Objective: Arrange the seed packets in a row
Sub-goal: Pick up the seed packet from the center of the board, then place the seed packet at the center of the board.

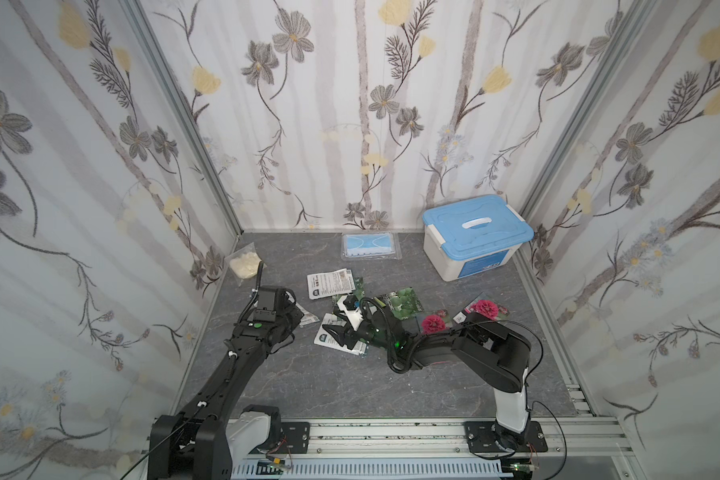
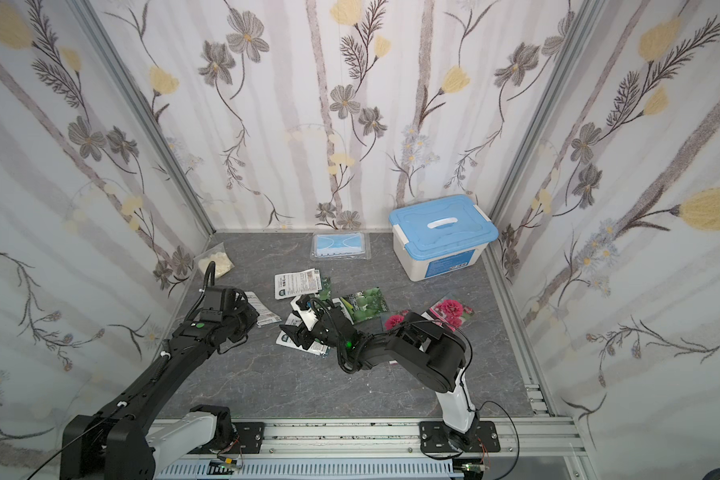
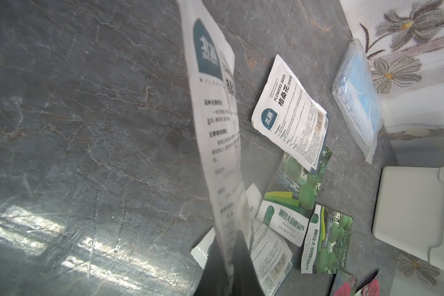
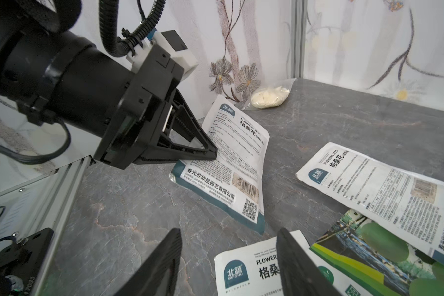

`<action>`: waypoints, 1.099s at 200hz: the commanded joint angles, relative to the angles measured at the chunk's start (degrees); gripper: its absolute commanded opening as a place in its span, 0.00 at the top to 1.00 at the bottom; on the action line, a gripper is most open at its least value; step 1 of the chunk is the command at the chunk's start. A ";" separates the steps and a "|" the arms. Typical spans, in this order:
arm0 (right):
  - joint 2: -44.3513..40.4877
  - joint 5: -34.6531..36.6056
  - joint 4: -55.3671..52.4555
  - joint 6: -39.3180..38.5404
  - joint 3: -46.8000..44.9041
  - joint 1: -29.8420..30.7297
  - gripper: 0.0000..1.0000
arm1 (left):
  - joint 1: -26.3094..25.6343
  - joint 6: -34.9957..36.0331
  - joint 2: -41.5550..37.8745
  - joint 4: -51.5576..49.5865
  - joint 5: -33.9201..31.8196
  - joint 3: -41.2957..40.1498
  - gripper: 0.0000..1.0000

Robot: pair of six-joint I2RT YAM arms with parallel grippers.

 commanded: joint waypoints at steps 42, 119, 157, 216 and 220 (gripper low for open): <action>3.23 2.30 5.28 -7.69 2.33 2.16 0.41 | -0.71 0.52 1.40 -1.54 0.60 2.04 1.00; 8.39 3.85 5.33 -11.73 7.17 4.37 0.46 | -1.58 -0.10 2.12 -1.41 1.26 3.25 1.00; 11.04 6.34 5.70 -12.64 10.71 4.46 0.54 | -2.07 -0.36 1.66 -1.68 1.26 3.08 1.00; 14.02 8.71 5.77 -13.36 13.79 4.39 0.88 | -2.38 -1.11 0.92 -2.02 1.60 3.18 1.00; 14.16 8.68 5.77 -13.30 13.78 4.46 0.92 | -2.38 -1.19 0.89 -1.90 1.70 3.18 1.00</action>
